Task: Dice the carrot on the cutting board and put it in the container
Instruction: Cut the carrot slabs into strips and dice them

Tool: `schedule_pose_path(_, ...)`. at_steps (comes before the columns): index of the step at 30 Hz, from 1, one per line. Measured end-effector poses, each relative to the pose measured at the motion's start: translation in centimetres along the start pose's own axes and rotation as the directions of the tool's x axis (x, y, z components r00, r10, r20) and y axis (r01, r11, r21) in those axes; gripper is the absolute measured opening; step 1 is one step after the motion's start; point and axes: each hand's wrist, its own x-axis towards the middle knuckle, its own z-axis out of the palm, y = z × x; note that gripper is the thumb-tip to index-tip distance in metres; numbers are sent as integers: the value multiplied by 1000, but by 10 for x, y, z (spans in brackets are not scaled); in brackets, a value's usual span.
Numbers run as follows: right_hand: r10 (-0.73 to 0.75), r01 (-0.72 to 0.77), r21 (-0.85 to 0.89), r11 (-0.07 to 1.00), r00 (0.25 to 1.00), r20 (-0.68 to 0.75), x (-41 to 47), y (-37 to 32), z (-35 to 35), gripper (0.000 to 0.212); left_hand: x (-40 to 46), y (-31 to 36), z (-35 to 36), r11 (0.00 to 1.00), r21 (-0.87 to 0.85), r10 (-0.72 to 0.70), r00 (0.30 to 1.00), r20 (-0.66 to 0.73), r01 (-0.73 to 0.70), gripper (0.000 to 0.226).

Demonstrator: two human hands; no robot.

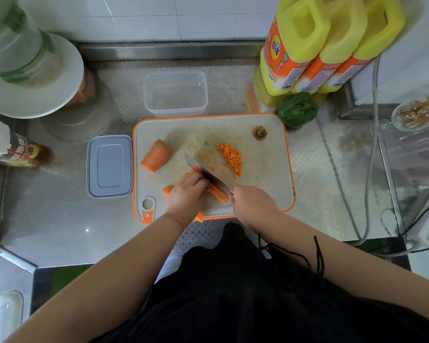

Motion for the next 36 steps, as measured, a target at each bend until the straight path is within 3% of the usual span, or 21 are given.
schedule_pose_path(11,21,-20,-43,999,999,29,7,-6,-1,14,0,3,-1,1000,-2,11,999,-45,-11,24)
schedule_pose_path(18,-1,1,-1,1000,998,-70,9,0,23,26,-2,1,0,1000,1,-4,1000,-9,4,22)
schedule_pose_path(22,-18,20,53,998,1000,-25,10,3,15,28,-3,2,0,1000,-1,-2,1000,-22,2,22)
schedule_pose_path(29,-31,30,-25,999,999,-27,15,1,18,15,-4,0,-2,1000,16,16,1000,-15,-16,18)
schedule_pose_path(36,-147,142,142,980,989,27,9,19,8,28,-3,3,-3,1000,13,0,1000,-18,0,13)
